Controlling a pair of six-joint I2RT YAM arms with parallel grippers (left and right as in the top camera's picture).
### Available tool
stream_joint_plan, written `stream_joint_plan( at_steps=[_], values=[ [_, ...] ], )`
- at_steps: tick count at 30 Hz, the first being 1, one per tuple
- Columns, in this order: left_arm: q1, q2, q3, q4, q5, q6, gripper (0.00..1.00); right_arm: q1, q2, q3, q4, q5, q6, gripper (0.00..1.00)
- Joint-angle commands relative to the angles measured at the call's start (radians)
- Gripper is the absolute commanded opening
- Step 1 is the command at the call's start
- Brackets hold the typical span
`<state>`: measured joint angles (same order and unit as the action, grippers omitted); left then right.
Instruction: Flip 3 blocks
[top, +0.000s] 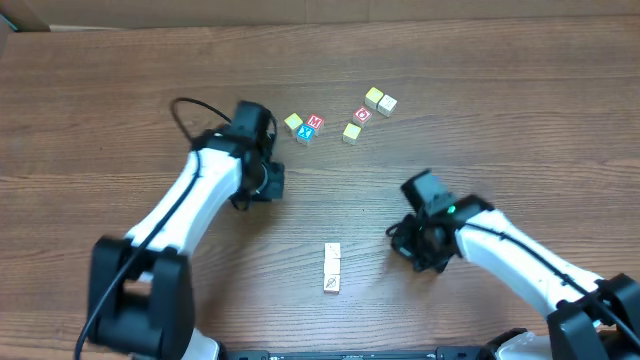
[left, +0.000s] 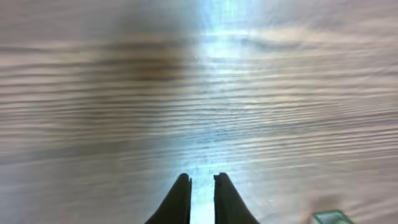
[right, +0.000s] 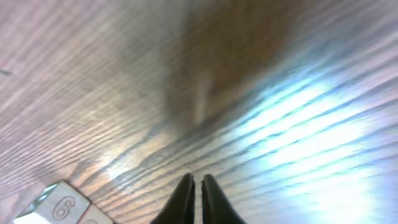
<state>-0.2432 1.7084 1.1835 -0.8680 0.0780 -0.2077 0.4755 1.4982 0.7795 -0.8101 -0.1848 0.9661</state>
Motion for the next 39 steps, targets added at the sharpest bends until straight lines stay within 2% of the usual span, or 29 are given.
stream_joint_plan(
  at_steps=[1, 5, 8, 10, 18, 23, 28, 30, 32, 34, 36, 39],
  values=[
    [0.013, -0.167, 0.05, -0.035, -0.012, -0.017, 0.14, -0.028, 0.001, 0.164, -0.118, 0.15, -0.195, 0.13],
    [0.013, -0.321, 0.057, -0.075, -0.035, -0.018, 0.17, -0.026, 0.001, 0.354, -0.311, 0.27, -0.227, 0.15],
    [0.013, -0.448, 0.057, -0.125, -0.043, -0.018, 0.21, -0.026, 0.001, 0.5, -0.447, 0.31, -0.238, 0.24],
    [0.013, -0.546, 0.057, -0.177, -0.063, -0.018, 0.24, -0.026, 0.0, 0.591, -0.532, 0.336, -0.238, 0.33],
    [0.013, -0.883, 0.058, -0.377, -0.141, -0.006, 0.28, -0.026, -0.014, 0.828, -0.747, 0.379, -0.269, 0.51],
    [0.013, -1.093, 0.058, -0.468, -0.145, -0.013, 0.31, -0.026, -0.051, 0.87, -0.83, 0.375, -0.317, 0.54],
    [0.013, -1.243, 0.058, -0.497, -0.194, 0.006, 0.4, -0.001, -0.122, 0.87, -0.884, 0.367, -0.34, 0.53],
    [0.013, -1.28, 0.058, -0.497, -0.193, 0.006, 0.47, 0.035, -0.171, 0.87, -0.882, 0.344, -0.33, 0.53],
    [0.013, -1.299, 0.057, -0.497, -0.198, 0.005, 0.57, 0.083, -0.222, 0.87, -0.879, 0.349, -0.298, 0.53],
    [0.013, -1.299, 0.057, -0.502, -0.216, 0.002, 0.74, 0.135, -0.272, 0.87, -0.865, 0.349, -0.285, 0.53],
    [0.013, -1.298, 0.053, -0.51, -0.228, 0.002, 0.97, 0.191, -0.328, 0.87, -0.836, 0.365, -0.285, 0.53],
    [0.013, -1.298, 0.046, -0.524, -0.227, 0.002, 1.0, 0.262, -0.4, 0.87, -0.794, 0.455, -0.285, 0.53]
  ],
)
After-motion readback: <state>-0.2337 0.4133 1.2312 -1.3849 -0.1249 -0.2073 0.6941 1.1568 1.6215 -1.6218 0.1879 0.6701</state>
